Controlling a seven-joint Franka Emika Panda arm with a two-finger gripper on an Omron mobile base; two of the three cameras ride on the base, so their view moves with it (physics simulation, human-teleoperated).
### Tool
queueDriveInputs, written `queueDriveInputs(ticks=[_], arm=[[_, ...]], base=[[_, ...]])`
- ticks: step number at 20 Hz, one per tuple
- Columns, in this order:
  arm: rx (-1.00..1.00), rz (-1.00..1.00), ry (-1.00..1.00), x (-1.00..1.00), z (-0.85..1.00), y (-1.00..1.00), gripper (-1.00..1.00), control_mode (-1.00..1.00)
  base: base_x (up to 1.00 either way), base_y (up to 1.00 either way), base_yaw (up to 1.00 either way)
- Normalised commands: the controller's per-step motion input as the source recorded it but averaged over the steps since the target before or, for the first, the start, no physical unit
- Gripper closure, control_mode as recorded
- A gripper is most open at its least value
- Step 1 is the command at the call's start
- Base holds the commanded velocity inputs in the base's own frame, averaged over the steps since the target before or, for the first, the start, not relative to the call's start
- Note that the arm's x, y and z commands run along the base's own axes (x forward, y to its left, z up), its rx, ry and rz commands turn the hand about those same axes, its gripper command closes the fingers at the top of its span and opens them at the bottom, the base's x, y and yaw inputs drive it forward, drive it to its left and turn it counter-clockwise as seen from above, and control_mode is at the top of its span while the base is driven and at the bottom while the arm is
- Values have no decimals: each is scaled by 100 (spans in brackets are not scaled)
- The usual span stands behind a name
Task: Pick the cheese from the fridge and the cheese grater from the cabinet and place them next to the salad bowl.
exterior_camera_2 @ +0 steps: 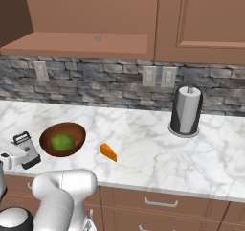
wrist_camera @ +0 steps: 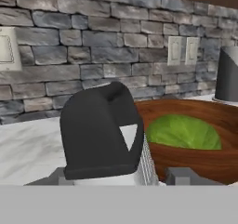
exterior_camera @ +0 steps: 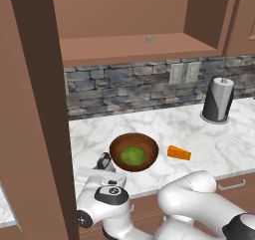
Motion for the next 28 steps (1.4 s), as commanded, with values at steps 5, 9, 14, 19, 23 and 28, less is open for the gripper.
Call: queueDriveInputs(ticks=[5,9,14,19,23,28], arm=[[0,0,-12,-29,45,0,-100,-100],[0,0,-12,-18,52,0,-100,-100],[1,0,-12,-24,64,-1,-100,-100],[9,0,-9,-29,71,-21,-100,-100],[14,0,-8,-16,84,-39,-100,-100],[21,0,-8,-25,100,-56,-100,-100]], base=[[0,0,0],[0,0,0],[0,0,0],[0,0,0],[0,0,0],[0,0,0]])
